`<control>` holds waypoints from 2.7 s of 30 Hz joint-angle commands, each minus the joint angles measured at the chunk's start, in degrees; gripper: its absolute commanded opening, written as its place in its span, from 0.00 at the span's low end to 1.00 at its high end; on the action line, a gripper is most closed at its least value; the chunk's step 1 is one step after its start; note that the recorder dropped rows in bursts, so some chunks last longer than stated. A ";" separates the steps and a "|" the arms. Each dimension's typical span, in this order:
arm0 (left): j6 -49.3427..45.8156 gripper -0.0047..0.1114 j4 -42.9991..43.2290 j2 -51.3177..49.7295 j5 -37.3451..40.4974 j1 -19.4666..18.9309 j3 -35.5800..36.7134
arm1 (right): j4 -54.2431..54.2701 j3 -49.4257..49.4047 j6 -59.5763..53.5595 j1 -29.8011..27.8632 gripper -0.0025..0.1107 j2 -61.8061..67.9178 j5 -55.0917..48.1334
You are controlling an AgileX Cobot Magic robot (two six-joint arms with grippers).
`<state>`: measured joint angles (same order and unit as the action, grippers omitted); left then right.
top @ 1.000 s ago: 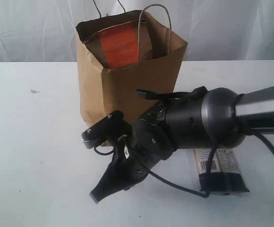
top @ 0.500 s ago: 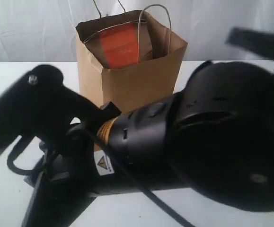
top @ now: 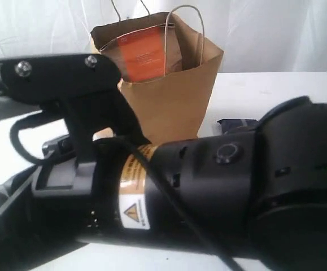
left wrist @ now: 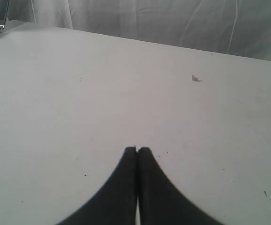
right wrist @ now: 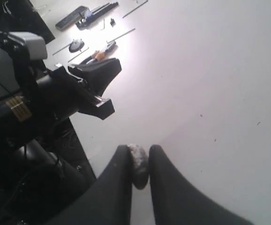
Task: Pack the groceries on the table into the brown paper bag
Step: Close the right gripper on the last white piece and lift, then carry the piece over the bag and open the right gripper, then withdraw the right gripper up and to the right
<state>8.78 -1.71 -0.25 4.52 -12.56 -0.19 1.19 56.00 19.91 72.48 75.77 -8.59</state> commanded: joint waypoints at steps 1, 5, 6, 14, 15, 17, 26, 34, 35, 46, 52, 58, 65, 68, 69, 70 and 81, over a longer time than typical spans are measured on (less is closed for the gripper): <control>0.02 0.04 0.17 0.25 -0.18 0.14 0.19 | -3.23 -0.12 -0.78 -1.73 0.02 -4.83 1.29; 0.02 0.04 0.17 0.25 -0.18 0.14 0.19 | -8.47 -0.12 -1.75 -1.73 0.02 -8.95 0.90; 0.02 0.04 0.17 0.25 -0.18 0.14 0.19 | -10.26 -0.12 -3.25 -1.73 0.02 -9.87 0.90; 0.02 0.04 0.17 0.25 -0.18 0.14 0.19 | -26.71 -0.12 -22.65 -5.65 0.02 -11.26 2.48; 0.02 0.04 0.17 0.25 -0.18 0.14 0.19 | -27.84 -0.12 -22.65 -6.81 0.02 -10.93 2.48; 0.02 0.04 0.17 0.25 -0.18 0.14 0.19 | -28.44 -0.12 -22.65 -10.55 0.02 -9.82 2.60; 0.02 0.04 0.17 0.25 -0.18 0.14 0.19 | -24.14 -0.12 -7.01 -28.68 0.02 -1.90 15.16; 0.02 0.04 0.17 0.25 -0.18 0.14 0.19 | -22.71 -0.12 -6.68 -31.49 0.02 6.20 17.44; 0.02 0.04 0.17 0.25 -0.18 0.14 0.19 | -22.71 -0.12 -6.68 -31.49 0.02 6.89 17.88; 0.02 0.04 0.17 0.25 -0.18 0.14 0.19 | -22.26 -0.12 -6.68 -31.49 0.18 9.06 19.07; 0.02 0.04 0.17 0.25 -0.18 0.14 0.19 | -22.00 -0.12 -4.23 -31.49 0.22 8.82 16.02; 0.02 0.04 0.17 0.25 -0.18 0.14 0.19 | -21.77 -0.12 -0.19 -31.49 0.22 5.27 10.11; 0.02 0.04 0.17 0.25 -0.18 0.14 0.19 | -21.64 -0.12 -0.19 -31.38 0.22 -2.78 -0.18; 0.02 0.04 0.17 0.25 -0.18 0.14 0.19 | -21.64 -0.12 -0.19 -31.38 0.22 -5.98 -8.72; 0.02 0.04 0.17 0.25 -0.18 0.14 0.19 | -21.64 -0.12 -0.19 -31.38 0.22 -6.83 -11.61; 0.02 0.04 0.17 0.25 -0.18 0.14 0.19 | -21.64 -0.12 -0.46 -31.38 0.22 -7.67 -15.45; 0.02 0.04 0.17 0.25 -0.18 0.14 0.19 | -33.98 -6.28 -5.19 -31.38 0.22 -9.02 -46.99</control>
<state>8.78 -1.71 -0.25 4.52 -12.56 -0.19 -27.24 52.45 15.29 41.23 67.02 -52.86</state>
